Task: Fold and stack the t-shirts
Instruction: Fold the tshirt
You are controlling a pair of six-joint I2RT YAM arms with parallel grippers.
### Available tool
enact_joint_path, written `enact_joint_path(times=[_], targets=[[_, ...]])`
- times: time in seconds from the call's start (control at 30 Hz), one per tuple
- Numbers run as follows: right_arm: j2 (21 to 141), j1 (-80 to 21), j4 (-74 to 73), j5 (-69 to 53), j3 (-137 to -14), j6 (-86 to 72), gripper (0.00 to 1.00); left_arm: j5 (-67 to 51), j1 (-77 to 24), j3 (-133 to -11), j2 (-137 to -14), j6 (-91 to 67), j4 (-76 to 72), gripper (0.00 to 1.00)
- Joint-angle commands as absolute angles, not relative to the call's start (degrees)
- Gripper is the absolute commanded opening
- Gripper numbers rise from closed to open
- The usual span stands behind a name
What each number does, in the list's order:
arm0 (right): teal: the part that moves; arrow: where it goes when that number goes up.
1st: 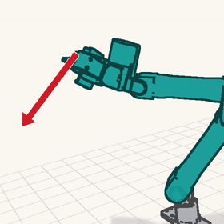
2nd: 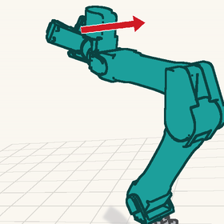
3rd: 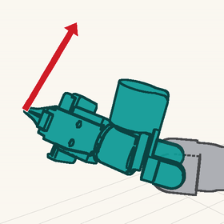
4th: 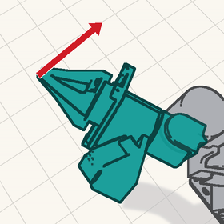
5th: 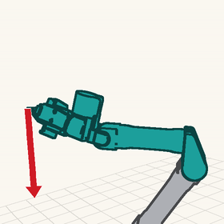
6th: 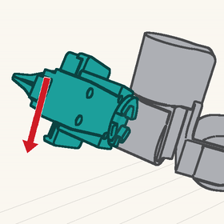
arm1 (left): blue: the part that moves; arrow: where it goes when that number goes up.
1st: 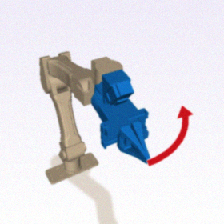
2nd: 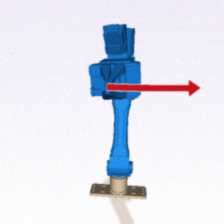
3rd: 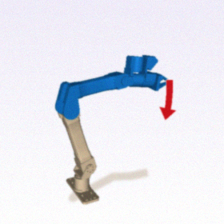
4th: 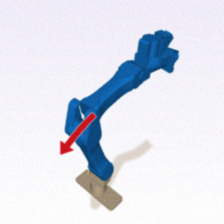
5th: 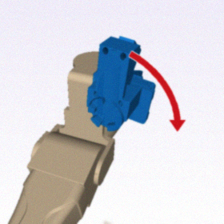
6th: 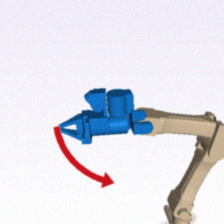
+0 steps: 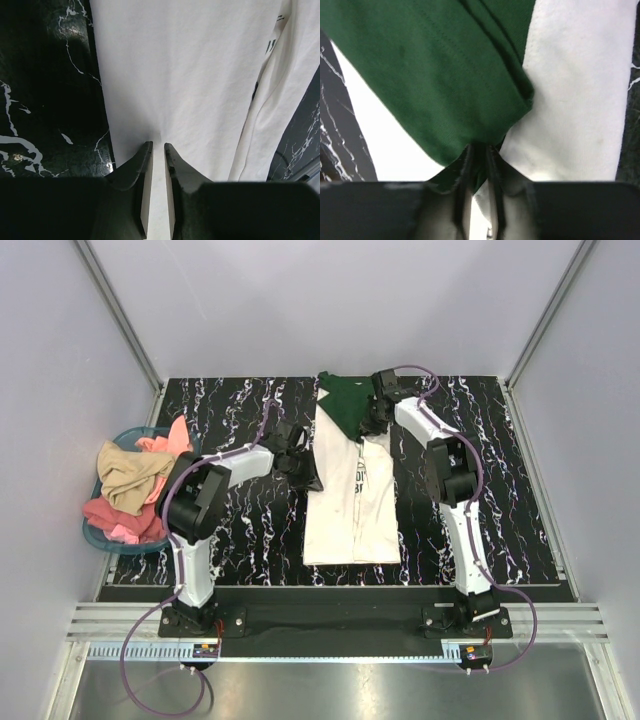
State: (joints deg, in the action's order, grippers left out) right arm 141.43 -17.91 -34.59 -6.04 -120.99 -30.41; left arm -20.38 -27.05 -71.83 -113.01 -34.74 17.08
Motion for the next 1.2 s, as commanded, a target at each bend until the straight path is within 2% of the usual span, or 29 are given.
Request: enact_joint_path(times=[0.0, 0.1, 0.2, 0.33, 0.37, 0.43, 0.53, 0.67, 0.83, 1.17], targets=[[135.11, -17.14, -37.69, -8.17, -125.76, -29.10, 0.25, -19.25, -26.81, -76.46, -106.72, -31.30, 21.87, 0.21], [129.06, -16.35, -41.22, -8.61, -123.85, -28.13, 0.28, -20.47, -26.72, -77.08, -103.20, -30.24, 24.68, 0.24], [119.32, -16.08, -41.57, -8.44, -113.32, -27.77, 0.31, -22.05, -26.81, -73.49, -97.31, -29.01, 25.14, 0.26], [104.97, -16.08, -41.57, -10.01, -92.94, -30.58, 0.35, -24.69, -27.59, -64.09, -88.08, -28.57, 24.61, 0.27], [102.07, -16.08, -41.66, -10.28, -83.68, -31.63, 0.37, -24.87, -27.95, -59.72, -86.67, -28.65, 24.61, 0.26], [93.11, -16.17, -41.23, -11.33, -74.14, -34.27, 0.38, -24.53, -29.70, -55.22, -82.21, -28.92, 24.35, 0.27], [80.80, -16.35, -39.39, -12.74, -52.64, -38.57, 0.41, -22.24, -32.69, -44.16, -76.30, -31.54, 23.12, 0.29], [68.66, -16.79, -38.14, -13.71, -39.59, -42.01, 0.45, -21.98, -36.73, -37.55, -72.07, -35.85, 19.08, 0.32], [64.16, -18.19, -37.44, -15.29, -32.79, -43.77, 0.47, -20.22, -40.60, -33.58, -72.51, -39.37, 15.82, 0.34], [68.02, -21.71, -35.15, -14.33, -33.66, -43.07, 0.45, -18.46, -41.66, -29.53, -74.00, -41.92, 11.87, 0.36]])
